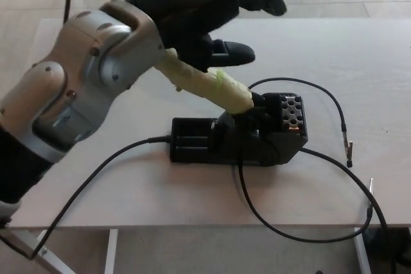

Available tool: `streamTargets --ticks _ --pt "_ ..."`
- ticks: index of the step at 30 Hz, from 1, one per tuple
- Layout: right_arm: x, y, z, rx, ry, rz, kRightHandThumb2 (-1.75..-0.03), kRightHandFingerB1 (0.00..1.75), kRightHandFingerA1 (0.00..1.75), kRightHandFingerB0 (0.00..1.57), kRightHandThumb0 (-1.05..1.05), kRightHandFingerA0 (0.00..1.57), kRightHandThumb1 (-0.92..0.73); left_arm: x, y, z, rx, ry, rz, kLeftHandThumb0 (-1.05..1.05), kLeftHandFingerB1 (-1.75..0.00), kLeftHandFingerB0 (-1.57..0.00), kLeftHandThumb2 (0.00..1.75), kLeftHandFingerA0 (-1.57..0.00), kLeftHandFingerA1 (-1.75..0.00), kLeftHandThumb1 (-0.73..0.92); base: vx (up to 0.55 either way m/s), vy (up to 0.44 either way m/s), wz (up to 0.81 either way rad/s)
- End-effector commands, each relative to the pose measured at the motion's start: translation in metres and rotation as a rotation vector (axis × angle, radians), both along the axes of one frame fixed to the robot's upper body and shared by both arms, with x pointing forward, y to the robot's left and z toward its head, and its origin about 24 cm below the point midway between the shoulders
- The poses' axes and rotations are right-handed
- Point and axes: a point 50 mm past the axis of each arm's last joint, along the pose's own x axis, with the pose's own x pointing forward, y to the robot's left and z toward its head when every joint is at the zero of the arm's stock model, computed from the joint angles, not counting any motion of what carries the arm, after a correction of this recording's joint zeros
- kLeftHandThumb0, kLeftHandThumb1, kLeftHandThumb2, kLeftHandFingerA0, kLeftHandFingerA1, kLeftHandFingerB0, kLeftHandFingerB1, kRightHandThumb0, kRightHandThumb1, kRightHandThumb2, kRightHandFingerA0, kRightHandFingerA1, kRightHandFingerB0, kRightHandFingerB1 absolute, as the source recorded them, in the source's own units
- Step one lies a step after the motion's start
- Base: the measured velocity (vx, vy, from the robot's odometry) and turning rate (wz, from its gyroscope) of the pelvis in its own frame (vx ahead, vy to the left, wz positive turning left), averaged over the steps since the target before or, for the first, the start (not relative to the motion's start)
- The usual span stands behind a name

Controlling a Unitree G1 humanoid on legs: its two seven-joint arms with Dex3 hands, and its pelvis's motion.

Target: Use the left hand of the robot to grab the soldering gun kept on the middle of the table and pull it out of its base and keep it on the left side of the base

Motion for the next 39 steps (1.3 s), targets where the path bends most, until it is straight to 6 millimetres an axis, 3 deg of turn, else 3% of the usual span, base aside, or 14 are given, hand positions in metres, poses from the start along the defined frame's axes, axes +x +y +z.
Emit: streamTargets --ticks 1,7,8,9,12,13,14,16,19,20,24,25,36,39 --pt "0.01 -0.018 0.03 -0.095 -0.041 0.044 -0.61 0.34 0.62 0.35 -0.36 0.41 -0.65 -0.03 -0.021 -0.003 0.425 -0.212 -0.199 -0.67 -0.42 -0.45 0.66 -0.43 -0.57 0.87 0.0 0.0 0.0" --pt "0.012 -0.018 0.03 -0.087 -0.057 0.046 -0.59 0.35 0.62 0.35 -0.33 0.39 -0.65 -0.03 -0.012 -0.006 0.63 -0.045 -0.013 -0.83 -0.39 -0.15 0.67 -0.04 -0.49 0.91 0.0 0.0 0.0" --pt "0.013 -0.018 0.03 -0.088 -0.058 0.048 -0.59 0.35 0.62 0.35 -0.33 0.38 -0.65 -0.03 -0.01 -0.006 0.656 -0.031 0.007 -0.86 -0.45 -0.11 1.11 -0.02 -0.4 0.71 0.0 0.0 0.0" --pt "0.013 -0.018 0.031 -0.09 -0.055 0.05 -0.6 0.34 0.62 0.36 -0.34 0.39 -0.65 -0.03 -0.009 -0.006 0.681 -0.003 0.028 -0.86 -0.4 -0.1 0.67 0.0 -0.42 0.89 0.0 0.0 0.0" --pt "0.015 -0.018 0.031 -0.098 -0.046 0.057 -0.59 0.34 0.6 0.37 -0.34 0.39 -0.65 -0.03 -0.002 -0.009 0.729 0.013 0.069 -0.97 -0.42 -0.13 1.09 0.0 -0.21 0.71 0.0 0.0 0.0" --pt "0.015 -0.018 0.031 -0.097 -0.043 0.058 -0.62 0.34 0.62 0.36 -0.34 0.41 -0.66 -0.03 0.0 -0.009 0.744 0.012 0.077 -0.88 -0.36 -0.15 0.65 0.0 -0.23 0.84 0.0 0.0 0.0" --pt "0.014 -0.017 0.029 -0.094 -0.041 0.062 -0.62 0.34 0.63 0.36 -0.34 0.42 -0.66 -0.03 0.004 -0.011 0.769 0.008 0.086 -0.99 -0.4 -0.13 1.08 0.0 -0.14 0.72 0.0 0.0 0.0" --pt "0.014 -0.016 0.029 -0.087 -0.044 0.055 -0.61 0.33 0.62 0.37 -0.33 0.41 -0.65 -0.03 0.007 -0.013 0.791 -0.007 0.088 -0.86 -0.35 -0.16 0.66 0.0 -0.17 0.83 0.0 0.0 0.0" --pt "0.013 -0.016 0.027 -0.081 -0.041 0.057 -0.6 0.33 0.62 0.37 -0.34 0.4 -0.65 -0.026 0.017 -0.016 0.857 -0.07 0.12 -0.84 -0.33 -0.15 0.67 0.0 -0.13 0.82 0.0 0.0 0.0" --pt "0.013 -0.015 0.027 -0.085 -0.038 0.063 -0.59 0.34 0.62 0.36 -0.34 0.39 -0.66 -0.022 0.021 -0.016 0.863 -0.111 0.138 -0.98 -0.37 -0.13 1.05 0.0 -0.12 0.7 0.0 0.0 0.0" --pt "0.013 -0.015 0.027 -0.095 -0.032 0.076 -0.6 0.33 0.62 0.36 -0.33 0.39 -0.66 -0.013 0.032 -0.011 0.878 -0.2 0.189 -0.87 -0.3 -0.06 0.65 0.0 -0.12 0.82 0.0 0.0 0.0" --pt "0.013 -0.015 0.027 -0.094 -0.03 0.076 -0.6 0.35 0.6 0.36 -0.32 0.38 -0.67 -0.011 0.034 -0.009 0.873 -0.213 0.206 -0.91 -0.16 0.0 1.07 0.0 -0.2 0.67 0.0 0.0 0.0" --pt "0.017 -0.014 0.027 -0.107 -0.023 0.093 -0.87 0.5 0.69 0.34 -0.39 0.48 -0.53 0.008 0.066 -0.005 0.901 -0.276 0.361 -0.93 -0.2 -0.03 1.01 0.0 -0.18 0.65 0.0 0.0 0.0" --pt "0.018 -0.015 0.028 -0.112 -0.023 0.095 -0.87 0.51 0.69 0.35 -0.39 0.47 -0.52 0.011 0.074 -0.009 0.853 -0.285 0.364 -0.77 -0.32 -0.07 0.66 0.0 -0.2 0.74 0.0 0.0 0.0"
